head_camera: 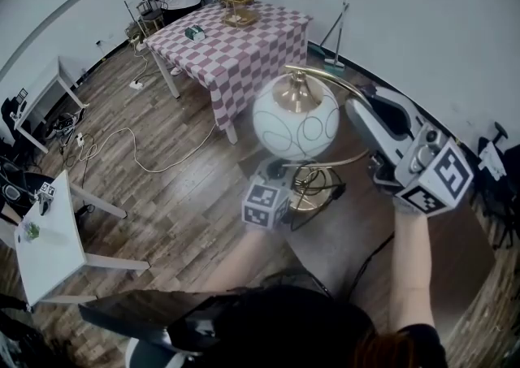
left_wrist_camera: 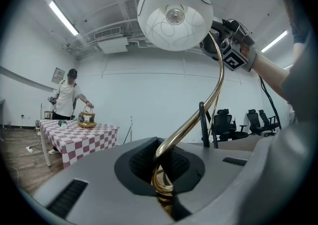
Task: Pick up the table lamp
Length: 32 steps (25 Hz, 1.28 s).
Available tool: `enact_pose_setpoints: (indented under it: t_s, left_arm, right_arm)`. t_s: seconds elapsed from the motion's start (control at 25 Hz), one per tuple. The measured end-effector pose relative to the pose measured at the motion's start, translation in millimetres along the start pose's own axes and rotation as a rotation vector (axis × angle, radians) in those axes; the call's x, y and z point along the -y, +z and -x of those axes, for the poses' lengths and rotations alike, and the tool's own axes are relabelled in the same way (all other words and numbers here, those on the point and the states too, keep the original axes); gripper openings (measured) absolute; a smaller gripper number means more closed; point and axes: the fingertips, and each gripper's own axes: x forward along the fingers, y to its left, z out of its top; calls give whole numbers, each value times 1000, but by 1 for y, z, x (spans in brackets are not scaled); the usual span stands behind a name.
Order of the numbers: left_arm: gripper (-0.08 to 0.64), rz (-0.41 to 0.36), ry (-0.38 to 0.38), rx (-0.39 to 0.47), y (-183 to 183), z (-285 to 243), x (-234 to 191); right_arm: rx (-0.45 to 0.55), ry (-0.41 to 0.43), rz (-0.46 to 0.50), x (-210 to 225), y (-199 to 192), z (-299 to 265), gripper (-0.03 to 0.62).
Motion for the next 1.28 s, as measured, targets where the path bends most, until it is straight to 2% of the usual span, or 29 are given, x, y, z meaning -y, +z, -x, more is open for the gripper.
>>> enact_pose_setpoints:
  t_s: [0.28,1.28]
  left_arm:
    - [0,-12,10,24,4,2,0]
    - [0,13,26,3,-4,14,-2]
  right_arm:
    - [7,8,3,-3,3,0,44]
    - [1,28,-13,-13,-1,-5,43]
